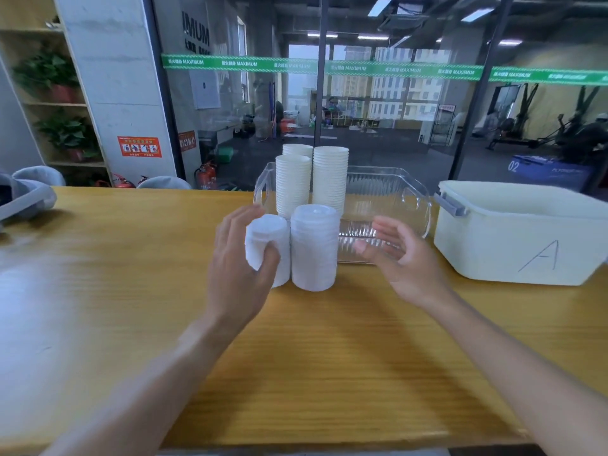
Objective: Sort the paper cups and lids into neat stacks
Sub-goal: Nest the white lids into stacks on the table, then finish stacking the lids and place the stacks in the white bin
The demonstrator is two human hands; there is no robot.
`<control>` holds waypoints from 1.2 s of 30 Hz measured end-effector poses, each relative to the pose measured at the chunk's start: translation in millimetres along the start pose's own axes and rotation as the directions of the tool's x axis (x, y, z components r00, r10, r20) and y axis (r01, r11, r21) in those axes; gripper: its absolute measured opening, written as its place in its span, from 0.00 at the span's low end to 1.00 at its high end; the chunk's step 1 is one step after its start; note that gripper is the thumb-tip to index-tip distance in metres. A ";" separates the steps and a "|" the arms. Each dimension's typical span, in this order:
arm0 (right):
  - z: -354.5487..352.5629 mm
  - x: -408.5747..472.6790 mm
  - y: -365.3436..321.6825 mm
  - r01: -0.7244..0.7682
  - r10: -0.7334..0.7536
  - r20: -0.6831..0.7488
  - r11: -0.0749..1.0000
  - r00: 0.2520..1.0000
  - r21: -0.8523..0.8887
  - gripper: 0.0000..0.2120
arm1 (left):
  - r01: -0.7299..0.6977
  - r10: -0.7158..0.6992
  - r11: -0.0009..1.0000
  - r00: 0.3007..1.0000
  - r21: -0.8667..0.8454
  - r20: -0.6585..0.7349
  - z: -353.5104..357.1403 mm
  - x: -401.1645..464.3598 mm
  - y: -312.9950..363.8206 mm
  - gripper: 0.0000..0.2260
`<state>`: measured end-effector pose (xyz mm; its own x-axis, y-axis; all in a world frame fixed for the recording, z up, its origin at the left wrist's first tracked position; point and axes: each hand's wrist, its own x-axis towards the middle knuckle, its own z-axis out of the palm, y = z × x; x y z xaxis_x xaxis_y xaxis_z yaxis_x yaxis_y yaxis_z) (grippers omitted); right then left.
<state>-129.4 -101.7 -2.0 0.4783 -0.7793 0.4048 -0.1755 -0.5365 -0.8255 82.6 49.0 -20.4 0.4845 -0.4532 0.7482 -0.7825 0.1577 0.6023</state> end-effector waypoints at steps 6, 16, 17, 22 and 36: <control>-70.8 -36.7 -11.5 -0.015 0.007 -0.070 0.992 0.998 -0.122 0.30 | 0.009 0.008 0.999 0.954 -0.054 0.299 47.5 -27.1 77.7 0.21; -184.7 -11.5 19.6 -0.049 -0.044 -0.239 0.929 0.970 -0.367 0.23 | -0.188 0.134 0.981 0.838 0.049 0.529 166.9 33.4 151.0 0.22; -197.6 0.2 26.4 -0.059 -0.050 -0.255 0.914 0.966 -0.401 0.22 | -0.218 0.153 0.974 0.828 0.057 0.540 183.9 45.6 156.5 0.22; -257.4 61.8 64.0 -0.170 0.041 -0.277 0.871 0.960 -0.460 0.18 | -0.284 0.225 0.959 0.742 -0.008 0.632 273.2 102.5 178.0 0.17; -343.9 153.9 103.8 -0.387 0.562 0.076 0.655 0.823 -0.649 0.25 | -0.503 -0.096 0.858 0.046 0.106 0.994 410.0 180.9 176.2 0.35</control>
<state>-369.9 -388.7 109.9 0.3607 -0.9187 -0.1606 -0.8585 -0.2598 -0.4421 -127.9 -364.9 106.9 -0.2919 -0.9082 -0.3000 -0.9563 0.2707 0.1108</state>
